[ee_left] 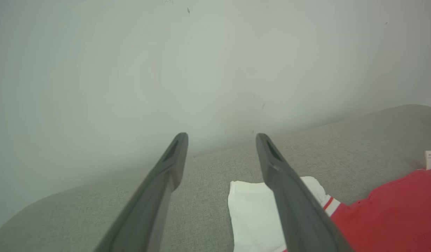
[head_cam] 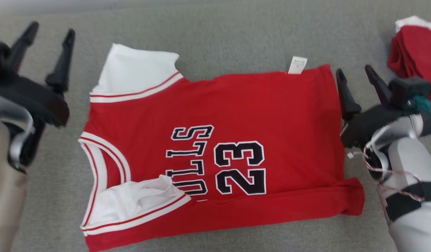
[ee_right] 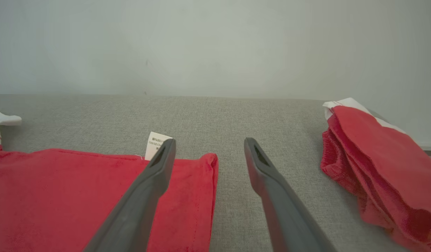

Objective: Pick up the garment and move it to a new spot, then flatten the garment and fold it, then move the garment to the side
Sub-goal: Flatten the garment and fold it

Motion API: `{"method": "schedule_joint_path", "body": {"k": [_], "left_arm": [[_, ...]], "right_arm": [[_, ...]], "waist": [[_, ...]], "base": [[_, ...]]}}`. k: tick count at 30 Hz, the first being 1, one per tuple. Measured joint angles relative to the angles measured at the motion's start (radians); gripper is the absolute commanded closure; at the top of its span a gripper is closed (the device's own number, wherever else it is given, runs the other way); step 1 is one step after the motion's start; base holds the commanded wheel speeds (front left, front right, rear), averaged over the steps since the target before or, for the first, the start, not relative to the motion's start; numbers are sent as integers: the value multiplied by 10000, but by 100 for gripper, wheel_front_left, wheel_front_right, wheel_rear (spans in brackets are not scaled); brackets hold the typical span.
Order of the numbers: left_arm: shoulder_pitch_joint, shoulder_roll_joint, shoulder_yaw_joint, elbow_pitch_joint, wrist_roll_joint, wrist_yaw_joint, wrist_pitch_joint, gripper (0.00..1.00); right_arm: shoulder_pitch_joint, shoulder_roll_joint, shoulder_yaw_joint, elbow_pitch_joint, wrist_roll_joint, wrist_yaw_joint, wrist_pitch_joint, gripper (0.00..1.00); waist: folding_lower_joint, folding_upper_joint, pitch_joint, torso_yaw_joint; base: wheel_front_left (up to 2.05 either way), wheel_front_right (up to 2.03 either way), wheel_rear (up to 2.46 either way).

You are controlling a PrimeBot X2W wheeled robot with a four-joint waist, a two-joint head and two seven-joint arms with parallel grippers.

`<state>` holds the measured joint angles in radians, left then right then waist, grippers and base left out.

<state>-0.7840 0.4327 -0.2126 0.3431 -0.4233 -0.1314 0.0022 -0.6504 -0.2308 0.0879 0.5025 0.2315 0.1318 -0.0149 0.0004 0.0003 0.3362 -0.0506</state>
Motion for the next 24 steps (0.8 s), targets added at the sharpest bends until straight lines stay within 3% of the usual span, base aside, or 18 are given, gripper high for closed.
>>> {"method": "schedule_joint_path", "body": {"k": [14, 24], "left_arm": [[-3045, 993, -2964, 2999, -2019, -2, 1047, 0], [-3877, 1152, -4318, 4307, -3083, -2, 1237, 0]], "right_arm": [[-2743, 265, 1559, 2491, 242, 0, 159, 0], [-3678, 470, 2558, 3457, 660, 0, -115, 0]], "waist": [[-2, 0, 1721, -863], [-3, -1, 2157, -1313]], "base": [[0, 0, 0], [0, 0, 0]]}}
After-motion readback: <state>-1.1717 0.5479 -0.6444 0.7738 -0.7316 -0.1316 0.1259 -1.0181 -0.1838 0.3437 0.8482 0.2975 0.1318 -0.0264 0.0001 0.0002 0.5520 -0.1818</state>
